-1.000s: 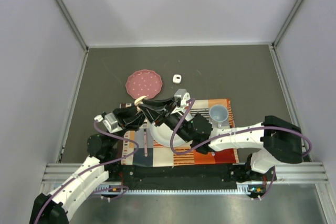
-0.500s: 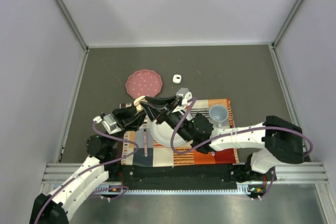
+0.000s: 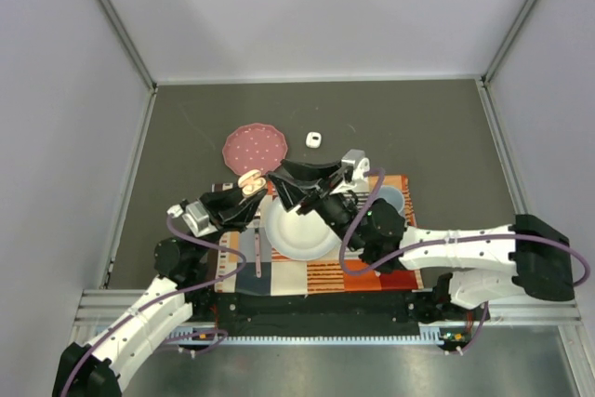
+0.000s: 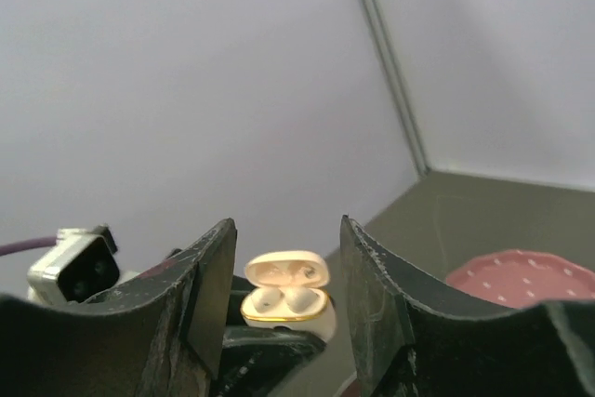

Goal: Insert the wireless bluetooth earbuds into the charging case
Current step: Close the charging case with the earbuds.

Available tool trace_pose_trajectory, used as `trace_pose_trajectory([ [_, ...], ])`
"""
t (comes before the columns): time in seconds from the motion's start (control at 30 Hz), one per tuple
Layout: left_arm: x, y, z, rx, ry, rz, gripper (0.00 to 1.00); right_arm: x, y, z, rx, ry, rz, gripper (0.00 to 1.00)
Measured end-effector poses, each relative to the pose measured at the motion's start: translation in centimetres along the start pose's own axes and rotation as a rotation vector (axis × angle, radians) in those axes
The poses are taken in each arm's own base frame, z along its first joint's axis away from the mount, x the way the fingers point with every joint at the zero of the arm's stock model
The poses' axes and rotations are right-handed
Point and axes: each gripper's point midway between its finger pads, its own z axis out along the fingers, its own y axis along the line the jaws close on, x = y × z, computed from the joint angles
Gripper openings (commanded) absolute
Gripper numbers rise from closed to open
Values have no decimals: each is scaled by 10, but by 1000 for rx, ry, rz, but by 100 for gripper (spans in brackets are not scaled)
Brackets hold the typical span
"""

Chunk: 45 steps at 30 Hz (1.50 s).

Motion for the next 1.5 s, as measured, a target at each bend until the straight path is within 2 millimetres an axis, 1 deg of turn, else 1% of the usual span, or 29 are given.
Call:
trace_pose_trajectory([
  [0.03, 1, 0, 0, -1, 4, -1, 0, -2, -4, -1, 21, 9, -2, 54],
  [0.1, 4, 0, -1, -2, 14, -5, 0, -1, -13, -1, 82, 56, -9, 70],
  [0.13, 4, 0, -1, -3, 18, -7, 0, 1, -17, 1, 114, 96, -17, 75],
  [0.17, 5, 0, -1, -2, 20, -7, 0, 3, -21, 3, 142, 138, -23, 82],
  [0.2, 5, 0, -1, 0, 21, -8, 0, 2, -24, 7, 166, 174, -27, 86],
  [0.27, 5, -1, 0, 9, 26, -10, 0, 0, -34, 13, 214, 231, -33, 98],
  [0.3, 5, -2, 1, 15, 30, -11, 0, -2, -41, 13, 237, 255, -37, 99],
  [0.43, 3, -7, 4, 44, 39, -15, 0, -6, -63, 1, 292, 326, -39, 99],
  [0.53, 5, -11, 6, 71, 54, -23, 0, -5, -69, -6, 299, 360, -21, 99],
  [0.67, 8, -16, 8, 107, 76, -37, 0, 6, -70, -13, 291, 437, 1, 99],
  [0.73, 10, -21, 10, 138, 88, -44, 0, 7, -70, -11, 288, 468, 13, 99],
  [0.83, 13, -28, 11, 184, 111, -61, 0, 2, -68, 0, 292, 485, 25, 99],
  [0.9, 16, -33, 11, 215, 128, -72, 0, 2, -65, 5, 283, 496, 37, 99],
  [1.0, 20, -37, 14, 252, 150, -85, 0, 14, -62, 6, 275, 532, 55, 99],
  [1.07, 22, -40, 15, 270, 162, -95, 0, 27, -65, 5, 284, 565, 61, 99],
  [1.13, 24, -41, 14, 282, 169, -100, 0, 44, -69, 1, 302, 610, 62, 99],
  [1.2, 25, -42, 14, 289, 174, -102, 0, 54, -73, -3, 316, 639, 62, 99],
  [1.27, 25, -44, 13, 296, 174, -103, 0, 59, -74, -6, 325, 657, 68, 99],
  [1.5, 25, -44, 13, 298, 177, -105, 0, 63, -74, -8, 338, 659, 96, 99],
])
